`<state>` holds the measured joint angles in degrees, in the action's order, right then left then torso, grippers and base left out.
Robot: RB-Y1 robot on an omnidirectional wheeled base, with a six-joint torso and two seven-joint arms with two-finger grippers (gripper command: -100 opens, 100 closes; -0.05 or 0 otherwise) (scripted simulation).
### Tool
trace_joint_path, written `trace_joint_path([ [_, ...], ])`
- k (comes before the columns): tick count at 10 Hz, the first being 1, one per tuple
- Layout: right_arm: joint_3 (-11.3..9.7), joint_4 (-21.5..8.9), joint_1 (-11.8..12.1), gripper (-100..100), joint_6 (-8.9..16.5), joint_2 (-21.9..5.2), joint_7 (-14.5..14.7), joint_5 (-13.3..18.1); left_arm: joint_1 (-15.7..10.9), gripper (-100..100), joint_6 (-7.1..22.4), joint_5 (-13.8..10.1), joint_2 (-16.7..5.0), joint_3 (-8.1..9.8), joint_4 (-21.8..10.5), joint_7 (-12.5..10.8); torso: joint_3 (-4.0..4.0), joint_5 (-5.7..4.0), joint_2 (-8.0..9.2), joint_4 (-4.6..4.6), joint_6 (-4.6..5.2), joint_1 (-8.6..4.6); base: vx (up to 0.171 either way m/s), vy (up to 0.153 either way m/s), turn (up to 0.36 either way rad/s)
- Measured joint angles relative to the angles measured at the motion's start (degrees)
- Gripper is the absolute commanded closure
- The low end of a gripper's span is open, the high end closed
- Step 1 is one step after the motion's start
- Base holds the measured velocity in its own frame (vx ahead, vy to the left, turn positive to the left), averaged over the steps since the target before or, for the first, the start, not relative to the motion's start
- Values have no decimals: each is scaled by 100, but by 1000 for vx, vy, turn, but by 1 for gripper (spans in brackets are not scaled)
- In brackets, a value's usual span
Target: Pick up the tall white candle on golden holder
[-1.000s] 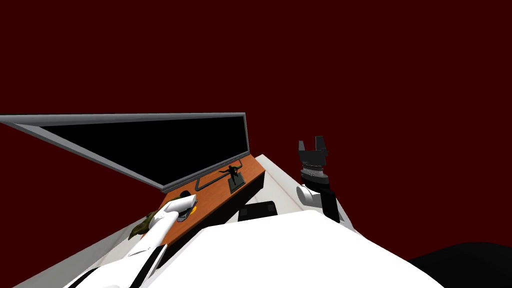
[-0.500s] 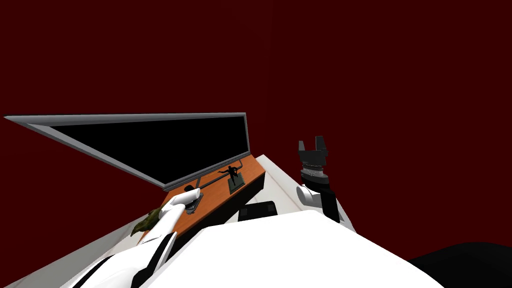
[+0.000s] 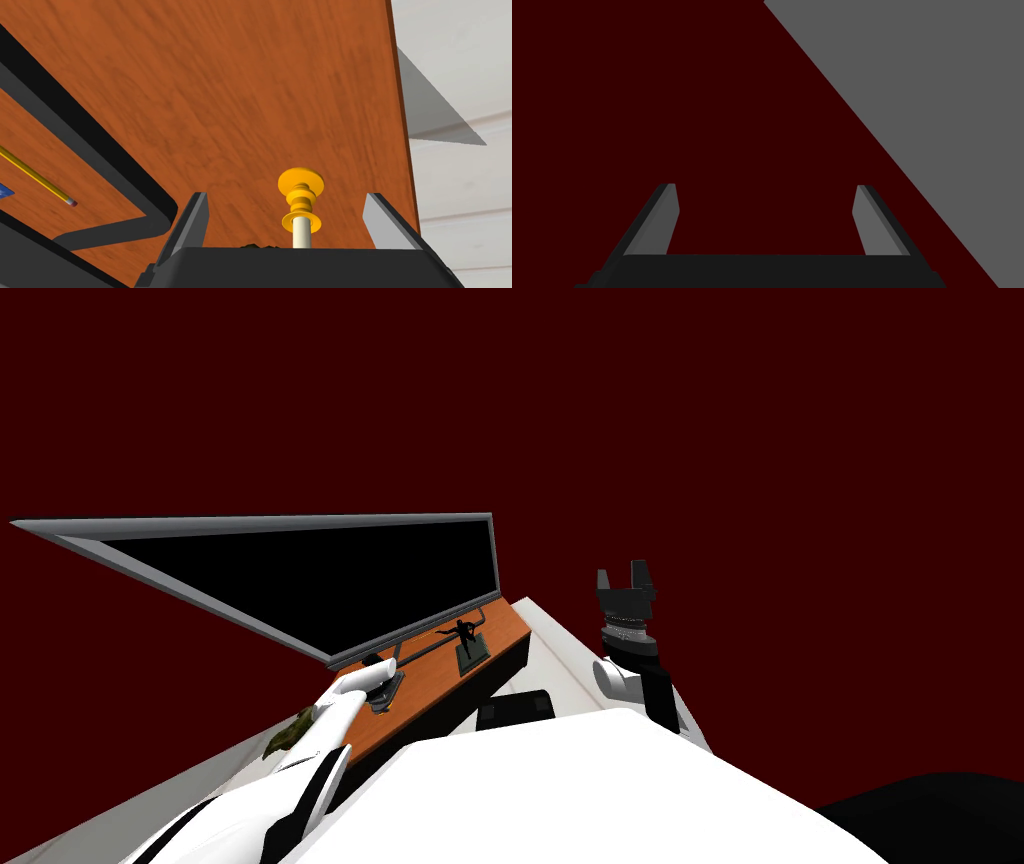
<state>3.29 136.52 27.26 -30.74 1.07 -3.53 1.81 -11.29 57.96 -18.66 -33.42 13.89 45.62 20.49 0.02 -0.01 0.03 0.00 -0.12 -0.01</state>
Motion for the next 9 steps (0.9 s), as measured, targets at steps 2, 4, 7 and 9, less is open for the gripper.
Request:
trace_joint_path([
  [2, 0, 0, 0, 0, 0, 0, 0, 0, -30, -100, 225, -110, -116, 52, 30, -19, 1, 0, 1, 0, 1, 2, -6, 7, -25],
  [4, 0, 0, 0, 0, 0, 0, 0, 0, -53, -100, 411, -205, -241, 79, 44, -27, 1, 1, 2, 1, 0, 3, -8, 11, -31],
  [7, 0, 0, 0, 0, 0, 0, 0, 0, -69, -100, 710, -350, -504, 59, 70, -39, 3, 1, 5, 1, 1, 6, -14, 17, -51],
  [9, 0, 0, 0, 0, 0, 0, 0, 0, -30, -100, 871, -446, -701, -3, 48, -37, 4, 3, 8, 2, 1, 10, -22, 27, -79],
])
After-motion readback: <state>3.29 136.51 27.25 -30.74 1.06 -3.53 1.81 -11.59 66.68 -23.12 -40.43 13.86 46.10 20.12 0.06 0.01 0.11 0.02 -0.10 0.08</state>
